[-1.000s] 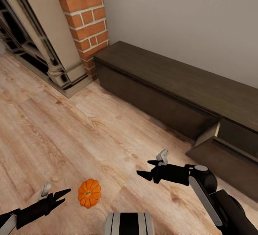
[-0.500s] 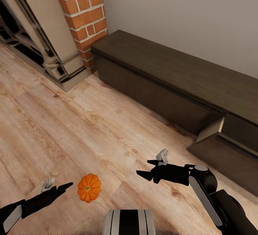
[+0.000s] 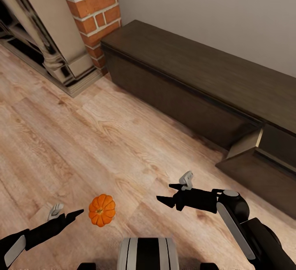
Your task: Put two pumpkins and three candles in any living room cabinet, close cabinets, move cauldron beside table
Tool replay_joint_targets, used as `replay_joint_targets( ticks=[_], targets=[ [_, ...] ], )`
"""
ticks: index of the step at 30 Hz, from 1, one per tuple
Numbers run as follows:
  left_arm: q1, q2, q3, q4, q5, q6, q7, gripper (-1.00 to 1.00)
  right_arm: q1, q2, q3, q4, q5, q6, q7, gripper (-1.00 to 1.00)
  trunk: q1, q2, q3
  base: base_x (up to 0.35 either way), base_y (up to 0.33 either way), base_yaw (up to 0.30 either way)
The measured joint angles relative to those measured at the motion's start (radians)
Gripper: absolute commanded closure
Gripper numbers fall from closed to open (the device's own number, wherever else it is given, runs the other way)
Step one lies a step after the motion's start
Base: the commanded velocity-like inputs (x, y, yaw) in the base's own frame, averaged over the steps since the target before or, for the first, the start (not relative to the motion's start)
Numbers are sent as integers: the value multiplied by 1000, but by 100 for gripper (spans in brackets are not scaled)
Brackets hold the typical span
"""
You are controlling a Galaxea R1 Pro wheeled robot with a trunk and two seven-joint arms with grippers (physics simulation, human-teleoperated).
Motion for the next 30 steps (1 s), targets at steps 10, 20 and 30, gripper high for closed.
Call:
replay_joint_targets(
  ticks=[10, 20, 30],
  targets=[
    [-14, 14, 6, 0, 10, 4, -86, -100, 1, 0, 0, 0, 0, 0, 0, -100, 4, -2, -39, 0, 0, 0],
    [-23, 27, 7, 0, 9, 10, -114, -100, -3, 1, -1, 0, 0, 14, -1, -100, 9, -5, -77, 0, 0, 0],
    [-26, 16, 6, 0, 5, 10, -103, -100, -2, 0, -2, 0, 0, 10, 0, -100, 13, -7, -116, 0, 0, 0]
  ],
)
